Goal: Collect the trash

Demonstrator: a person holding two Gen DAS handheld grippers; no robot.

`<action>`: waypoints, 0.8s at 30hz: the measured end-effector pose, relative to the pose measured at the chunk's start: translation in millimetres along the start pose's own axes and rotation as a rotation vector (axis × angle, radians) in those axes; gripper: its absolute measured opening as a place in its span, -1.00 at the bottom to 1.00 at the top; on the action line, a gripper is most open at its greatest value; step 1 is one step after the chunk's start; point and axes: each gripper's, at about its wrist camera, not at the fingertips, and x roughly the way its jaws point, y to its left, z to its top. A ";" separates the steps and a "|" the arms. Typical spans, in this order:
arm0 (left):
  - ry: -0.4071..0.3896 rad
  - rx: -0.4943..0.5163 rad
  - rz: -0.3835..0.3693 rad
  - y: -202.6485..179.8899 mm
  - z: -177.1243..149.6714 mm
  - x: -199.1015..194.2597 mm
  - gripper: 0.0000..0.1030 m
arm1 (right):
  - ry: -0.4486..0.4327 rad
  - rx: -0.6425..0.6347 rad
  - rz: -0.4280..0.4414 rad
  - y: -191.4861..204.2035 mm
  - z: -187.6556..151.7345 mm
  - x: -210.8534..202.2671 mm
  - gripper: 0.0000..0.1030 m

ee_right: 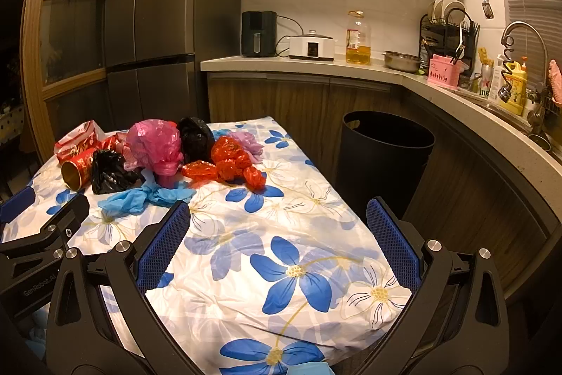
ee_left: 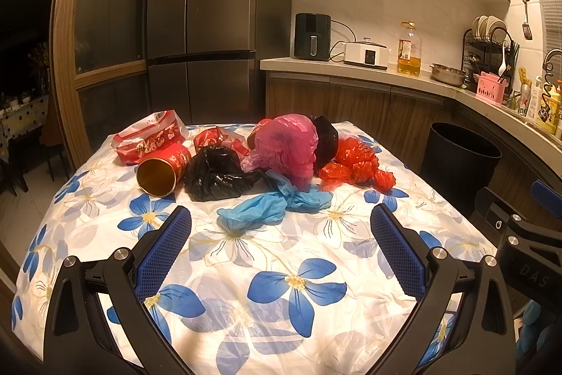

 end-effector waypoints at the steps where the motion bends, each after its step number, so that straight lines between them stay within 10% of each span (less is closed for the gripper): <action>1: 0.001 0.000 -0.002 0.0 -0.1 0.7 0.91 | 0.000 0.000 0.000 -0.5 0.3 0.2 0.93; 24: -0.065 0.029 -0.019 7.7 -3.6 6.8 0.91 | -0.023 0.007 0.026 0.8 -7.6 10.3 0.93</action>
